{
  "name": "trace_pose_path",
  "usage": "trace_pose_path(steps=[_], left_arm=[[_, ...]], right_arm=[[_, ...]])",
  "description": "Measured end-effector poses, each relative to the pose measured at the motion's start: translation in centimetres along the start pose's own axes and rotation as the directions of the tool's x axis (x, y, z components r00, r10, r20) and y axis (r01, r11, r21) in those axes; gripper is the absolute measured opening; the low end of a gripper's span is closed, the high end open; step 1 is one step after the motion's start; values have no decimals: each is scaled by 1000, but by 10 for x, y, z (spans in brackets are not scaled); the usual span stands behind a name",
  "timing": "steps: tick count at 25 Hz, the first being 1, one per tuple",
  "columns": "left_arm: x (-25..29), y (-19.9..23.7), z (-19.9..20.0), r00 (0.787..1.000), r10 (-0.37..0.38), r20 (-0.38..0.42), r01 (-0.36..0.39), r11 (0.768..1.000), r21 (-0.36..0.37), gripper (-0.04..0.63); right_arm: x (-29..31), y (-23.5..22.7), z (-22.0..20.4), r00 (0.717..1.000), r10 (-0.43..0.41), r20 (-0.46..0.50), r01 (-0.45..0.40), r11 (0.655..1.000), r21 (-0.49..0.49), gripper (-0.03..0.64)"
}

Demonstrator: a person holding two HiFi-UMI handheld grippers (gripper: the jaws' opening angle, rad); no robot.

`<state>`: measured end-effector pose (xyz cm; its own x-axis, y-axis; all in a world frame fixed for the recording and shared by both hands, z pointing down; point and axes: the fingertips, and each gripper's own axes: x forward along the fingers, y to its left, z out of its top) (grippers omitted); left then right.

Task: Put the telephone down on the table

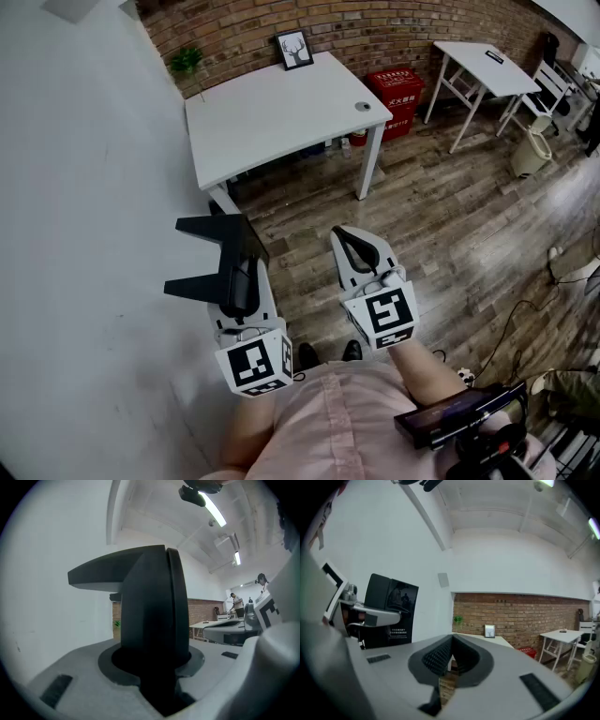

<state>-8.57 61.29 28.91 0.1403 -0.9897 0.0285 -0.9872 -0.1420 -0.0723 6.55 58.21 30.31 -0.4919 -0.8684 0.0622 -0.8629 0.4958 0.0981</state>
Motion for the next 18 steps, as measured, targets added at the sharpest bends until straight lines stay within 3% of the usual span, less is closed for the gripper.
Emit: trace_pose_path(steps=[14,18], left_arm=[[8,-25,-4,1000,-8,-20,8,1000,12,163],[14,-41,-4,997,-64,-36,64,998,-6,161]], right_arm=[[-9,-20,-1,999,28,30,-29,999,42,6],[-12,-22,-3,990,133,48,-136,989,62,129]])
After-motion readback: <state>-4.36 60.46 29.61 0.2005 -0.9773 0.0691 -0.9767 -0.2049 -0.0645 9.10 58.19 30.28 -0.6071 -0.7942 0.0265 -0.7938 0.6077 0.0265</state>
